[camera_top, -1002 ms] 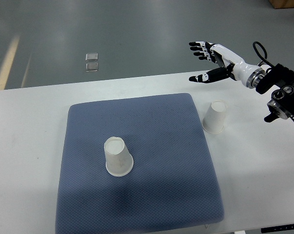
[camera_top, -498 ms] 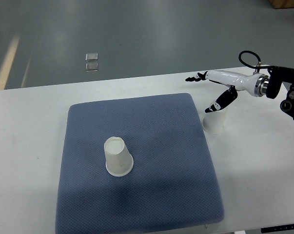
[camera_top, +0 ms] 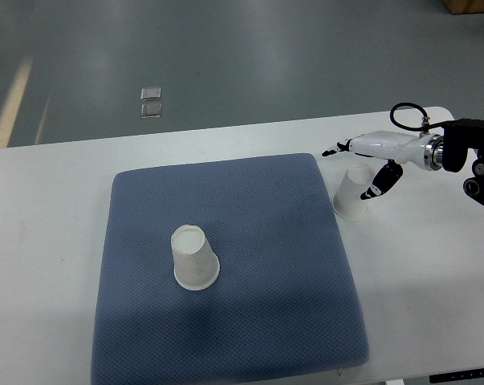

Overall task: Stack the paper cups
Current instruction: 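Close the right hand fingers around the white cup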

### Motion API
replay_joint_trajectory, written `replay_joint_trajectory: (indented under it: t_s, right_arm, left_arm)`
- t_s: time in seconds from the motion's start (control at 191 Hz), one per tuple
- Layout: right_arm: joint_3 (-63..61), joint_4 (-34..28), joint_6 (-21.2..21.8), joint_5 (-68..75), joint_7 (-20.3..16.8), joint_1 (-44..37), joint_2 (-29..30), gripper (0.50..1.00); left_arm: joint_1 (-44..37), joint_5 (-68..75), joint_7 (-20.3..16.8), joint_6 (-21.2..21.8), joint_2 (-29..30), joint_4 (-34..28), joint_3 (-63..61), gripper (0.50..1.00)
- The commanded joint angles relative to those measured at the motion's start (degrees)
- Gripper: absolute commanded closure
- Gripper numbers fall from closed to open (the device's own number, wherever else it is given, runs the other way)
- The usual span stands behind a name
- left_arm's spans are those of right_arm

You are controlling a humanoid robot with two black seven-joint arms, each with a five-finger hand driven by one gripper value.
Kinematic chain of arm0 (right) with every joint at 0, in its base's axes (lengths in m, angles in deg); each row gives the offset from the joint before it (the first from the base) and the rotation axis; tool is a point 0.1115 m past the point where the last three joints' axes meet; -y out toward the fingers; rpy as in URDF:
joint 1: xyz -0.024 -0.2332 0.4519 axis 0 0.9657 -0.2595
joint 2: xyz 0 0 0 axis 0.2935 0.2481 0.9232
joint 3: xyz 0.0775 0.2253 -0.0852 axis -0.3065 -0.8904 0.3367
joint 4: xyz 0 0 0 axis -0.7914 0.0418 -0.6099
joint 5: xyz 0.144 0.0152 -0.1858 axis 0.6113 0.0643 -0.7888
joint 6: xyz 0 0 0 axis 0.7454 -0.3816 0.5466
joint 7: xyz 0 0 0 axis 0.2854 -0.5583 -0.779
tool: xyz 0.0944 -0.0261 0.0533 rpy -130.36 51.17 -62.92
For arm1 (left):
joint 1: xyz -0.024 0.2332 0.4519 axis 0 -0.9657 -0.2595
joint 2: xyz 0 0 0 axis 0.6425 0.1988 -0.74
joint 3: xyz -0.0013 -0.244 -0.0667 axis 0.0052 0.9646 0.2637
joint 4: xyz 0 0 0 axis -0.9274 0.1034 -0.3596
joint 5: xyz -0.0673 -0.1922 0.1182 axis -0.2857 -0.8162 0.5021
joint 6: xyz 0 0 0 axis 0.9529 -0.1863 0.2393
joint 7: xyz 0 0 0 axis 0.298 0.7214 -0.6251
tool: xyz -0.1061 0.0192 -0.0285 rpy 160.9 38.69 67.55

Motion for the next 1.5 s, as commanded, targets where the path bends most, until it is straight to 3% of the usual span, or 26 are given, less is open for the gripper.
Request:
replay_joint_trajectory:
  t_s: [0.0, 0.32, 0.881, 1.097, 1.438, 1.495]
  right_arm:
    - [1.1, 1.6, -1.1, -0.8, 0.1, -0.4, 0.3, 0.583]
    - [2.6, 3.7, -4.4, -1.1, 0.1, -0.4, 1.0, 0.599]
    - [3.4, 3.7, -4.5, -1.9, 1.0, -0.4, 1.0, 0.705]
    - [3.4, 3.7, -4.6, -1.9, 1.0, -0.4, 1.0, 0.779]
    - [3.2, 3.6, -4.6, -1.7, 1.0, -0.8, 0.5, 1.0]
    - [3.2, 3.3, -4.8, -1.4, 1.0, -1.9, 0.4, 1.0]
  left_arm:
    - [0.0, 0.0, 0.0, 0.0, 0.0, 0.0, 0.0, 0.5]
    - [0.0, 0.0, 0.0, 0.0, 0.0, 0.0, 0.0, 0.5]
    - [0.0, 0.0, 0.0, 0.0, 0.0, 0.0, 0.0, 0.5]
    - [0.0, 0.1, 0.0, 0.0, 0.0, 0.0, 0.0, 0.5]
    - [0.0, 0.0, 0.0, 0.0, 0.0, 0.0, 0.0, 0.5]
    - [0.0, 0.0, 0.0, 0.0, 0.0, 0.0, 0.0, 0.5]
